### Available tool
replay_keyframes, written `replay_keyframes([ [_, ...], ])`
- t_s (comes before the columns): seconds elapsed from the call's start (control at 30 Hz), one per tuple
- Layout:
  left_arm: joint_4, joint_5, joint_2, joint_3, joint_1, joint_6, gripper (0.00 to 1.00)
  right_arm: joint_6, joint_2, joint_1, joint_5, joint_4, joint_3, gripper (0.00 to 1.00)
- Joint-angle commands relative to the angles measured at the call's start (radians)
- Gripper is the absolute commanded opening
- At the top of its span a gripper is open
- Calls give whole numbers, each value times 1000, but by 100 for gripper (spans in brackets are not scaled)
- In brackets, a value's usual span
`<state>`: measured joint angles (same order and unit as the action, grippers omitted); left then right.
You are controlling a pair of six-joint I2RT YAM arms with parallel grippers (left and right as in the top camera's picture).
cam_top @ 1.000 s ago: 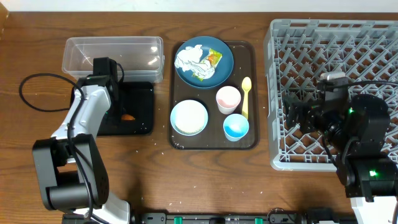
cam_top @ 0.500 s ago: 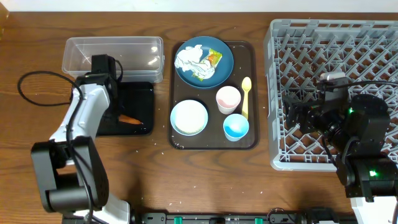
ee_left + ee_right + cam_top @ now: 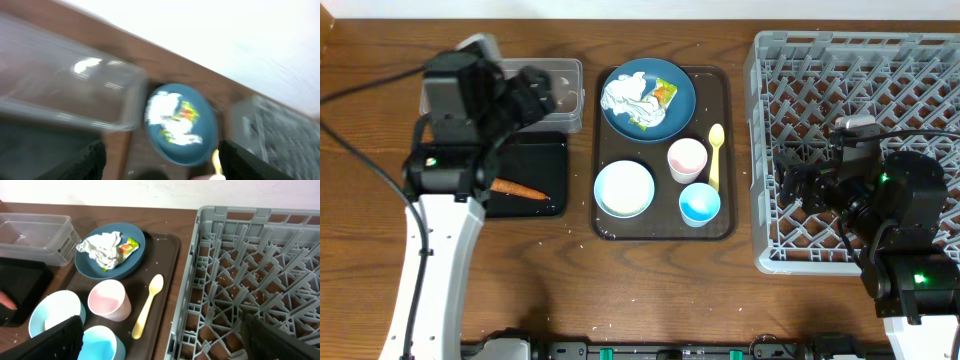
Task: Sort waste into correct bins and load items into the dishwasher rack
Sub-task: 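Move the left gripper back over the blue plate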
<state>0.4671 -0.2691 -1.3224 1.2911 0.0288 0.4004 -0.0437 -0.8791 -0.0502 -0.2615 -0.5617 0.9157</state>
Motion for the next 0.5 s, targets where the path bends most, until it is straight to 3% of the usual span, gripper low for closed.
replay_keyframes([
  [0.0,27,-16,-94,108,83,-181,77,4,1,8,3,5,21,98],
  [0.2,229,161,-423,499,212,-371,85,4,0,8,3,3,21,98],
  [0.37,417,170,-754,813,263,-620,93,4,-1,8,3,-4,21,98],
  [0.47,422,169,-854,841,268,-665,95,4,-4,8,3,-11,21,98],
])
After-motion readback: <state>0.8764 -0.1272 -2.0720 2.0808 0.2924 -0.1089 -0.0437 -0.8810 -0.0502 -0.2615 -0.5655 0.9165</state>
